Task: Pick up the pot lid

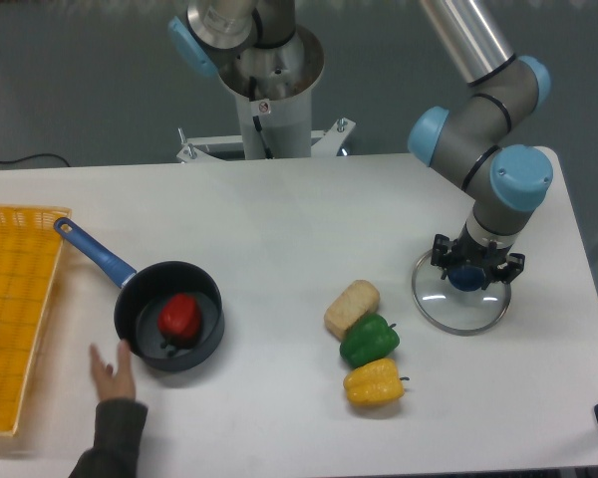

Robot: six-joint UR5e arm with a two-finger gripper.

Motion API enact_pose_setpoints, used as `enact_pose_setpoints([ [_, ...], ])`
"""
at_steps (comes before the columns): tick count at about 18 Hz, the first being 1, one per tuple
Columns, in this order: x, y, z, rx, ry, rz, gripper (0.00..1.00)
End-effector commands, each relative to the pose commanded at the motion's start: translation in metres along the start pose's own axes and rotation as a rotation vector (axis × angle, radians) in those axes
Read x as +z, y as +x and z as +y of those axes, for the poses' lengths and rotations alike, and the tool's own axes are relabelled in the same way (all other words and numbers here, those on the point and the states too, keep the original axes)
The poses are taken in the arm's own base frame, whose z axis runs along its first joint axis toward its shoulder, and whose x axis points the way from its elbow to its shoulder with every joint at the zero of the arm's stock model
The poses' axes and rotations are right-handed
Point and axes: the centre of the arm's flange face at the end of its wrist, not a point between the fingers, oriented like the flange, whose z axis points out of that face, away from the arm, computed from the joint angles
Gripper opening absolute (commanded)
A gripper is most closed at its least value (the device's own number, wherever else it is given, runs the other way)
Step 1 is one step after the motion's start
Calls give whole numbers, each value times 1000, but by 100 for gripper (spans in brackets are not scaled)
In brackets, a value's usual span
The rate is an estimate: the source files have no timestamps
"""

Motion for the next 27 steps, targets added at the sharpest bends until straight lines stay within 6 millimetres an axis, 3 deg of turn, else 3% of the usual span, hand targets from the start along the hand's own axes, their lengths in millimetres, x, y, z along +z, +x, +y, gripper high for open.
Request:
enact_pose_setpoints([
  [10,-3,0,1,-3,2,-4,55],
  [14,-10,0,1,-1,7,-12,55],
  [27,-55,27,6,7,28,-44,55],
])
